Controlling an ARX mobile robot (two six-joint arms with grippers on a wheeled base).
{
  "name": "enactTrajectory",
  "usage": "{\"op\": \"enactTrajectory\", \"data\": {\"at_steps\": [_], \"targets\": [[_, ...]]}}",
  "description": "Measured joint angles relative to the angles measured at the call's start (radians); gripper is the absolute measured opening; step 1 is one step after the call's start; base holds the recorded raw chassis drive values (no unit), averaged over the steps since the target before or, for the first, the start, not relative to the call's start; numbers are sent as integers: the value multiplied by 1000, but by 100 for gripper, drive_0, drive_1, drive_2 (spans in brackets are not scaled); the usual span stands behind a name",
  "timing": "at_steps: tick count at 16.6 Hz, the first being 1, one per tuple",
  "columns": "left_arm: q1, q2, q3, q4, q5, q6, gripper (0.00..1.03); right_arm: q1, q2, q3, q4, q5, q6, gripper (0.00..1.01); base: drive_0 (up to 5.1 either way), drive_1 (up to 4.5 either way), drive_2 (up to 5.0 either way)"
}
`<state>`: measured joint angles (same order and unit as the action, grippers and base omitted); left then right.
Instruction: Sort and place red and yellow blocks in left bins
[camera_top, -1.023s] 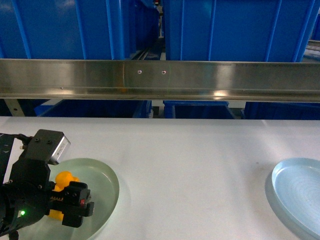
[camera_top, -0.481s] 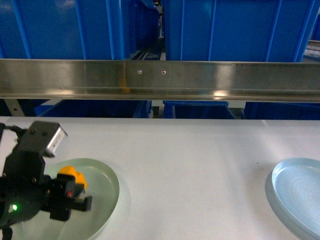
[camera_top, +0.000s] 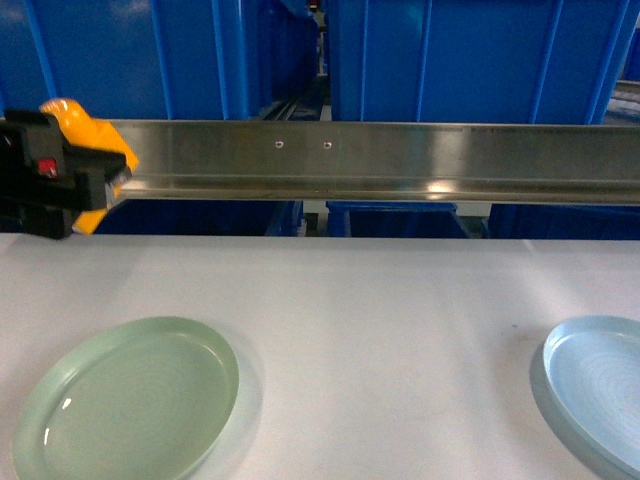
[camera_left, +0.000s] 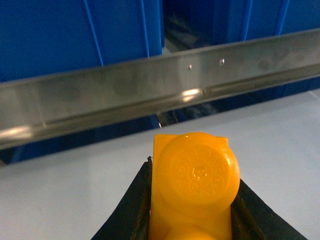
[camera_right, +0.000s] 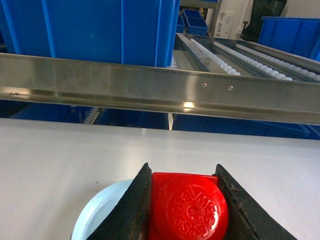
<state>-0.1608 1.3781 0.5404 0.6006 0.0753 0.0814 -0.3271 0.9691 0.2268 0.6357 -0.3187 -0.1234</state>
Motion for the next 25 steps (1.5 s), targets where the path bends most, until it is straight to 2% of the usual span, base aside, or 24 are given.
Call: {"op": "enactTrajectory", "data": {"at_steps": [2, 3, 4, 5, 6, 7, 9, 11, 14, 17, 25], "targets": [[22, -26, -7, 120, 66, 56, 28, 0, 0, 0, 0, 0, 0, 29, 0, 0, 0], [57, -9, -36, 227, 120, 78, 28, 0, 0, 0, 0, 0, 0, 29, 0, 0, 0], [105, 14, -58, 281, 132, 78, 28, 0, 0, 0, 0, 0, 0, 29, 0, 0, 0], [171, 21, -55, 271, 155, 59, 28, 0, 0, 0, 0, 0, 0, 29, 0, 0, 0], [192, 10, -34, 274, 160, 28, 28, 0, 0, 0, -1, 1, 0, 29, 0, 0, 0], [194, -13, 12, 254, 169, 7, 28, 0, 0, 0, -1, 1, 0, 29, 0, 0, 0], [153, -73, 131, 233, 180, -26, 28, 6, 0, 0, -2, 1, 0, 29, 0, 0, 0], [117, -94, 165, 228, 160, -50, 28, 6, 0, 0, -2, 1, 0, 29, 0, 0, 0], [105, -55, 100, 246, 61, -72, 28, 6, 0, 0, -1, 1, 0, 29, 0, 0, 0], [82, -51, 76, 294, 19, -78, 28, 6, 0, 0, -1, 1, 0, 29, 0, 0, 0], [81, -51, 72, 294, 17, -78, 28, 6, 0, 0, -1, 1, 0, 29, 0, 0, 0]]}}
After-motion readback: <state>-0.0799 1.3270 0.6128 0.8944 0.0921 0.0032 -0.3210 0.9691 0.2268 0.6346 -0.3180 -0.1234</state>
